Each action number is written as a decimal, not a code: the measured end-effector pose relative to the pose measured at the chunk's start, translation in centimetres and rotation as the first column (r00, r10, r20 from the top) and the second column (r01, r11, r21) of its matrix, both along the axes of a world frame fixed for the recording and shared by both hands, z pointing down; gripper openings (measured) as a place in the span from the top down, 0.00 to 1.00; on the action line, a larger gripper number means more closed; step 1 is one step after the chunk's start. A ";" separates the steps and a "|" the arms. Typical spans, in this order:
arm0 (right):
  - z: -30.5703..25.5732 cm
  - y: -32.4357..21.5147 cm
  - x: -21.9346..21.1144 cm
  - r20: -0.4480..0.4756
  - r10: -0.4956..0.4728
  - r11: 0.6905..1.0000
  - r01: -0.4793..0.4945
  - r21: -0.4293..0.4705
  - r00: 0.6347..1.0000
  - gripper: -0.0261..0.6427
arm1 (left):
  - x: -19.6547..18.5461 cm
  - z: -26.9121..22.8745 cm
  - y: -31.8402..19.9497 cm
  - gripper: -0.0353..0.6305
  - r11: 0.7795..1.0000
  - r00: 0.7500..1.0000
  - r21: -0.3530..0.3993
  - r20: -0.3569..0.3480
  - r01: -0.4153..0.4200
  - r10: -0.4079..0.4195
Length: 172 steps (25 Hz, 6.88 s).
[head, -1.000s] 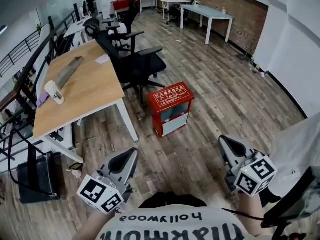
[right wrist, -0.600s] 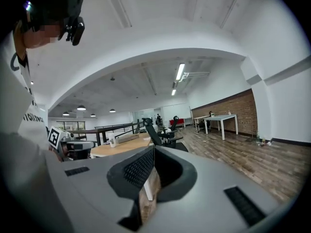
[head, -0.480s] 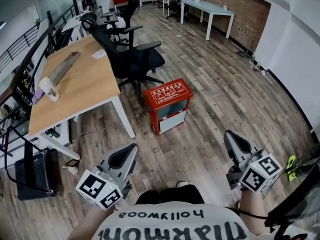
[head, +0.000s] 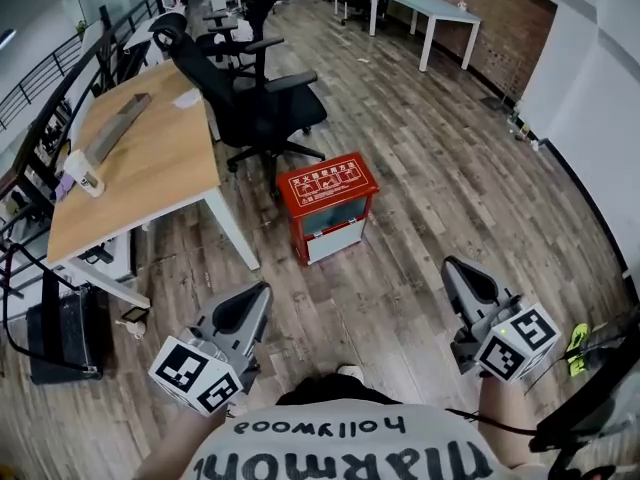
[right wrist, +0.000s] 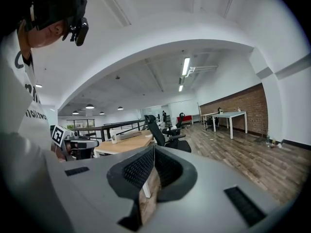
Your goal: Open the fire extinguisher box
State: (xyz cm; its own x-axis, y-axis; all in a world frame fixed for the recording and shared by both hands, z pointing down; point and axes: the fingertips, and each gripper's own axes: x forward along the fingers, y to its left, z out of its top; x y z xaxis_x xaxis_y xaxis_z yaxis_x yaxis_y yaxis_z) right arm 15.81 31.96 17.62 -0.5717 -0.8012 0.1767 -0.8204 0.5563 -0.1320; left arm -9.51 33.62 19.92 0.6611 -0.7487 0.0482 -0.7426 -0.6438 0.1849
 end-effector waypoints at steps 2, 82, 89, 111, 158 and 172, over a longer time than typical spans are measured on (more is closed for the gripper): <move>0.5 -0.9 1.0 -0.009 -0.025 1.000 0.025 -0.009 1.000 0.94 | 1.3 0.1 -0.8 0.94 1.000 1.000 -0.001 0.000 0.011 -0.011; 6.2 -33.2 13.0 -0.047 -0.214 0.962 0.202 -0.184 0.976 0.94 | 13.8 5.5 -29.3 0.94 0.967 0.976 -0.136 -0.005 0.213 -0.216; 5.9 -35.5 15.3 -0.052 -0.291 0.942 0.276 -0.190 0.955 0.94 | 16.1 5.9 -30.1 0.94 0.944 0.954 -0.149 -0.013 0.294 -0.299; 11.2 -39.3 9.1 -0.031 -0.511 0.824 0.480 -0.300 0.859 0.94 | 12.9 11.7 -29.4 0.94 0.846 0.891 -0.293 0.046 0.445 -0.452; 31.1 -43.3 0.3 -0.104 -0.761 0.579 0.598 -0.554 0.640 0.94 | 7.3 41.7 -35.0 0.94 0.669 0.697 -0.535 -0.192 0.516 -0.691; 40.4 -38.3 -0.8 -0.119 -0.882 0.434 0.686 -0.584 0.456 0.94 | 7.1 51.5 -40.7 0.72 0.808 0.468 -0.450 -0.660 0.381 -0.588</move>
State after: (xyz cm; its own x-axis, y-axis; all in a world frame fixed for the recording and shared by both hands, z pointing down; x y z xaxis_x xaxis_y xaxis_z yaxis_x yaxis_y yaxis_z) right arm 15.04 -6.33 58.01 -0.7100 0.1893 0.6782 -0.0674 0.9405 -0.3331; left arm -2.43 -7.13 71.38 0.0624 -0.9955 -0.0709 -0.4450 -0.0913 0.8909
